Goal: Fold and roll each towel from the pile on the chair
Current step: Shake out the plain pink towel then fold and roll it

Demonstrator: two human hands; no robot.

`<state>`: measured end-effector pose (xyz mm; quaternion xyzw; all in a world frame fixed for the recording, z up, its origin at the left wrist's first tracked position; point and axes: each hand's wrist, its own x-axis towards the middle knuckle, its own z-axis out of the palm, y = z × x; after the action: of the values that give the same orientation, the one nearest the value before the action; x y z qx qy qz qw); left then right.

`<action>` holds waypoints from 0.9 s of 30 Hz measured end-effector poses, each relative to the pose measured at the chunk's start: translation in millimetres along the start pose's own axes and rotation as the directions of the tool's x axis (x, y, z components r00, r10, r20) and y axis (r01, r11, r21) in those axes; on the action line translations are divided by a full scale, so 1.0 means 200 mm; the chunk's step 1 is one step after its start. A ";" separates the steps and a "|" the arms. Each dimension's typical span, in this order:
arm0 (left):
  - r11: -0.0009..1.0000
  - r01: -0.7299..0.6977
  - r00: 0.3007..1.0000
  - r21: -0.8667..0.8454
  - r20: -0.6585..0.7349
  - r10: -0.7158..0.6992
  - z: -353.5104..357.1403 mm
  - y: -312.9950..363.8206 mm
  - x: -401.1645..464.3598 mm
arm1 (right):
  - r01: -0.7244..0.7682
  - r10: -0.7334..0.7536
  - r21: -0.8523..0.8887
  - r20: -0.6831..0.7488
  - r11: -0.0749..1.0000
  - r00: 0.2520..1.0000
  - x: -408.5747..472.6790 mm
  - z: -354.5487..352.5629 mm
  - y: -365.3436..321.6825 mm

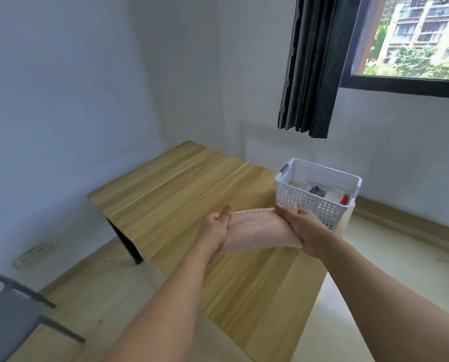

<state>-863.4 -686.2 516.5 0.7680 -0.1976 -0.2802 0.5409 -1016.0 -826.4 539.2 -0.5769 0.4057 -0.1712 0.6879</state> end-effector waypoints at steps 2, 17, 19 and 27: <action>1.000 0.004 1.000 -0.020 0.010 -0.004 0.11 0.03 0.01 | -0.028 0.028 -0.038 0.017 0.999 0.999 0.07 -0.13 -0.02; 0.979 0.134 0.990 -0.156 0.072 -0.124 0.93 0.25 0.48 | -0.225 0.229 -0.313 -0.027 0.923 0.973 0.86 -0.92 -0.21; 0.978 0.138 0.988 -0.157 0.097 -0.124 1.05 0.32 0.55 | -0.167 0.160 -0.423 -0.053 0.891 0.986 1.00 -1.02 -0.29; 0.983 0.052 0.998 0.177 0.030 -0.058 1.31 0.56 0.89 | 0.170 -0.137 -0.673 0.102 0.720 0.985 1.42 -1.21 -0.56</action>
<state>-895.7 -1021.0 515.4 0.8128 -0.2099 -0.2900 0.4595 -998.5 -1215.0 540.6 -0.8235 0.3755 -0.0545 0.4219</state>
